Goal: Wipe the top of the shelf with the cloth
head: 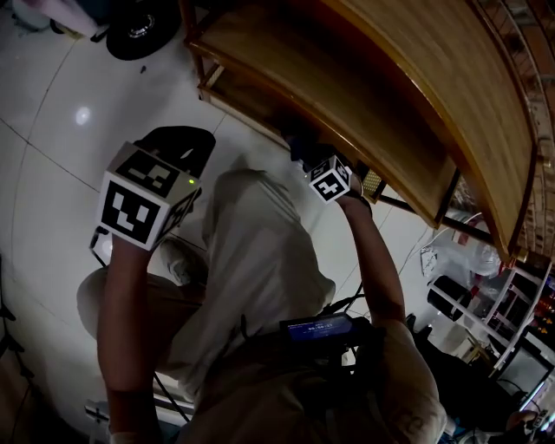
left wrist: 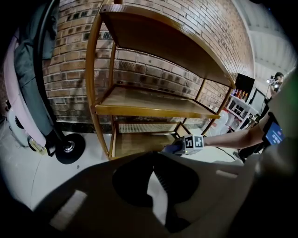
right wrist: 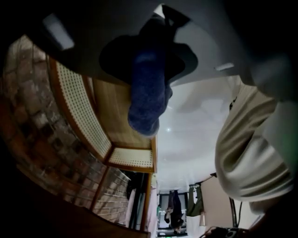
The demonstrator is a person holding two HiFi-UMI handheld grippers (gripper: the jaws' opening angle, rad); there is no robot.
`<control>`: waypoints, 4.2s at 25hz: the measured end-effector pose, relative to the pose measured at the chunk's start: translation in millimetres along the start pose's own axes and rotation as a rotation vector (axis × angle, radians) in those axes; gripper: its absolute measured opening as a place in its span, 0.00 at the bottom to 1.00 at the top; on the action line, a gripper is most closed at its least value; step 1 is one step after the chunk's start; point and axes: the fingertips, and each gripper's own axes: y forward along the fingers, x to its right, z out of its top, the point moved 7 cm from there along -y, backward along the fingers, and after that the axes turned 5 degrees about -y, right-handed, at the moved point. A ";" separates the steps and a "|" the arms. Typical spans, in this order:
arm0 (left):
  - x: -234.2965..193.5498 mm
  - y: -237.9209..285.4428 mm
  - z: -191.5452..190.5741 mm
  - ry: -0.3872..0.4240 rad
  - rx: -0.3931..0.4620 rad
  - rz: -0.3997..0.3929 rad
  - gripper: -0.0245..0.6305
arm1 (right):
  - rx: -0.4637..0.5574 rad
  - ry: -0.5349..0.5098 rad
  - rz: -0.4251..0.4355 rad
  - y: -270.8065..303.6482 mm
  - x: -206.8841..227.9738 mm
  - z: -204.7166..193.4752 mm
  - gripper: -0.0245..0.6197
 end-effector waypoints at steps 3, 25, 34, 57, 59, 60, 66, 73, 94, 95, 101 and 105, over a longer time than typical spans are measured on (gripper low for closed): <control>0.6 4.2 0.2 0.007 -0.010 -0.002 0.04 | -0.080 0.050 -0.013 -13.7 0.2 -46.0 0.19; -15.3 26.8 11.0 0.029 -0.008 -0.014 0.04 | -0.415 0.178 -0.188 -51.6 2.7 -189.5 0.23; 5.7 32.8 22.1 0.038 0.036 0.043 0.04 | -0.378 0.353 -0.123 -88.7 -31.0 -184.4 0.17; 61.8 -309.1 -91.0 -0.495 0.364 0.529 0.04 | 0.214 0.121 0.059 -519.3 -58.2 176.1 0.17; 79.4 -347.5 -75.0 -0.507 0.342 0.506 0.04 | 0.243 0.147 0.009 -562.0 -45.4 193.0 0.17; 87.7 -368.0 -61.4 -0.509 0.341 0.483 0.04 | 0.259 0.169 -0.016 -583.7 -38.4 200.7 0.17; 95.4 -456.0 15.5 -0.525 0.366 0.389 0.04 | 0.435 0.298 -0.156 -697.1 15.8 258.3 0.17; 106.6 -488.8 180.5 -0.255 0.430 0.214 0.04 | 0.650 0.489 -0.333 -793.3 84.9 285.0 0.17; 234.3 -424.7 469.0 0.167 0.412 -0.184 0.04 | 0.864 0.734 -0.504 -905.3 152.9 214.7 0.17; 231.5 -420.6 473.0 0.161 0.413 -0.177 0.04 | 0.865 0.731 -0.502 -902.3 159.3 212.8 0.17; 216.7 -399.8 477.1 0.091 0.411 -0.151 0.04 | 0.818 0.693 -0.468 -877.5 169.9 200.9 0.15; 216.8 -387.9 476.8 0.069 0.394 -0.147 0.04 | 0.754 0.661 -0.446 -855.0 186.6 196.7 0.14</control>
